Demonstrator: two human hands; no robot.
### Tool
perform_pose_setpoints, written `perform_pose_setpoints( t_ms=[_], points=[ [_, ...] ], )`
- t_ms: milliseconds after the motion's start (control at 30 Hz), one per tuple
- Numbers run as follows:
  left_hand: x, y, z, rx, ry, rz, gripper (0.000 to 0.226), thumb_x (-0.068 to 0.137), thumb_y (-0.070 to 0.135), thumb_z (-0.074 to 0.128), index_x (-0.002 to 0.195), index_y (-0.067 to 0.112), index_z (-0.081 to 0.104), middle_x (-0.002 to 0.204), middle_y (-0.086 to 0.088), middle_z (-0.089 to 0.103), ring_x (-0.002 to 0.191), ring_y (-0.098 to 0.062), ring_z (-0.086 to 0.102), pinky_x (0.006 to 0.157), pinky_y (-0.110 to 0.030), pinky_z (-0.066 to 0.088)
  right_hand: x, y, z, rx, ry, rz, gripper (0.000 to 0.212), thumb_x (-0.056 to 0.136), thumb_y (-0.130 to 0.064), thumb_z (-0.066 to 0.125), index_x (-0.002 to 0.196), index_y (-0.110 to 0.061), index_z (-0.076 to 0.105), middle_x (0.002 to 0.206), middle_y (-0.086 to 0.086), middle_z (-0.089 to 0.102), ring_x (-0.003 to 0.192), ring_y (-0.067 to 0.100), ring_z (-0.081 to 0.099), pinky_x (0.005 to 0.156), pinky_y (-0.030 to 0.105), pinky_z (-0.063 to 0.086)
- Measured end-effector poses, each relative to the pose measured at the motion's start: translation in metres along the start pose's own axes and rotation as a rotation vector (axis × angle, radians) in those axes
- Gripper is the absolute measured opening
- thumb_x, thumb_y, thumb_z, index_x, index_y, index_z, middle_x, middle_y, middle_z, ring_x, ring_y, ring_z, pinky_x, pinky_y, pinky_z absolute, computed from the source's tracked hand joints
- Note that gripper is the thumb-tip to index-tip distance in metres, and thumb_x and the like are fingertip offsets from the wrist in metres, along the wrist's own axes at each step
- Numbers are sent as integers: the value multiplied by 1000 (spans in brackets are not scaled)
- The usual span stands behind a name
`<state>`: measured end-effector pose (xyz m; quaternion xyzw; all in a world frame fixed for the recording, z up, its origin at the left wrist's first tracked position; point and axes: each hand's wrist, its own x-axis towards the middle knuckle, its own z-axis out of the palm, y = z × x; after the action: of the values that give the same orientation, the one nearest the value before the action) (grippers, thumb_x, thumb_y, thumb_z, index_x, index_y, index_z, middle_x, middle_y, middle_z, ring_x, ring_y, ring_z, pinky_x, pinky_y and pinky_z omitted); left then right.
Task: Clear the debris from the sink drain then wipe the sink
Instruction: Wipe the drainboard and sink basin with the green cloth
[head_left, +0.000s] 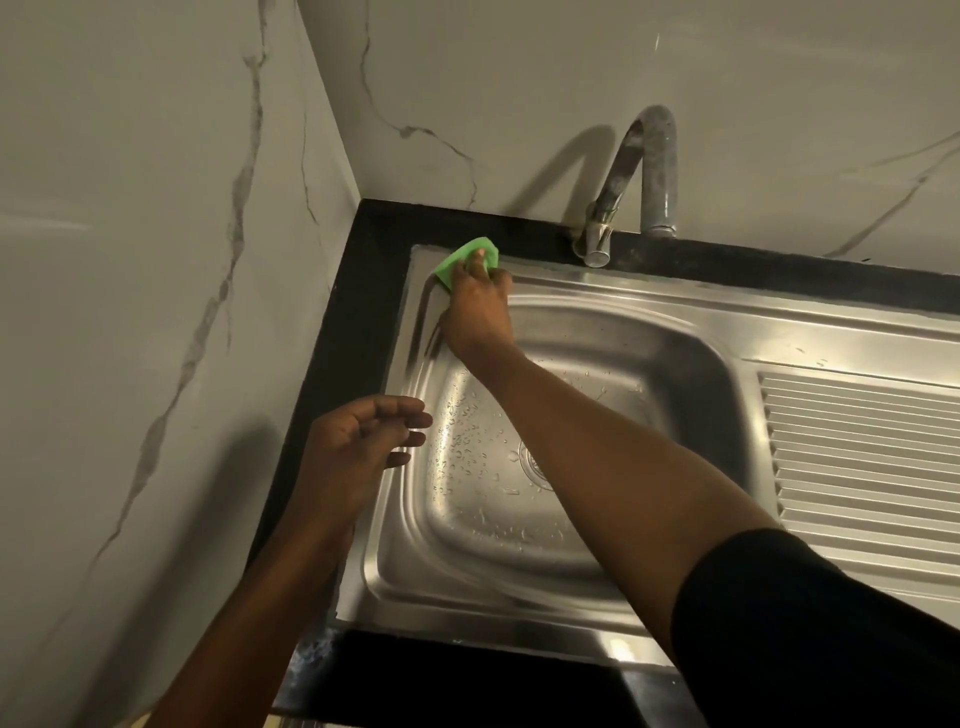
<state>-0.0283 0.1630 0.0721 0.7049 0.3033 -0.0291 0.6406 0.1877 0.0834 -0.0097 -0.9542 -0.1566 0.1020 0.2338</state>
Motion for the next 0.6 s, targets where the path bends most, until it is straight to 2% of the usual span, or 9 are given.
perform_pose_setpoints(
  t_ms=[133, 233, 333, 433, 600],
  points=[
    [-3, 1, 0, -1, 13, -7, 24, 104, 7, 58, 105, 20, 78, 102, 2, 83, 98, -21, 79, 89, -38, 62, 0, -5, 1, 1, -106, -162, 63, 93, -1, 58, 154, -9, 43, 164, 12, 35, 145, 38, 33, 118, 50, 39],
    [-3, 2, 3, 8, 6, -10, 25, 103, 6, 58, 106, 19, 78, 100, 2, 84, 96, -20, 80, 87, -36, 62, -3, -5, 1, -29, -127, -270, 62, 94, -5, 60, 153, -11, 44, 164, 13, 35, 145, 41, 35, 114, 49, 40],
    [-3, 4, 5, 13, -4, -11, 25, 103, 4, 58, 107, 19, 78, 101, 1, 84, 97, -21, 80, 85, -35, 61, -7, 8, -2, -184, -118, -394, 59, 99, -10, 55, 156, -12, 40, 166, 11, 33, 146, 39, 35, 109, 50, 46],
    [-4, 5, 4, -2, 2, 9, 25, 102, 5, 58, 107, 19, 79, 102, 0, 84, 97, -21, 80, 86, -36, 61, -9, 28, -15, -380, -109, -514, 68, 95, -8, 61, 158, -12, 36, 165, 9, 35, 145, 35, 38, 111, 48, 47],
    [-6, 0, -3, -16, 18, 3, 25, 102, 3, 59, 106, 18, 79, 101, -1, 83, 98, -24, 79, 90, -41, 62, -10, 58, -46, -525, -82, -527, 64, 93, -4, 63, 154, -13, 44, 160, 6, 42, 137, 36, 45, 110, 50, 47]
  ],
)
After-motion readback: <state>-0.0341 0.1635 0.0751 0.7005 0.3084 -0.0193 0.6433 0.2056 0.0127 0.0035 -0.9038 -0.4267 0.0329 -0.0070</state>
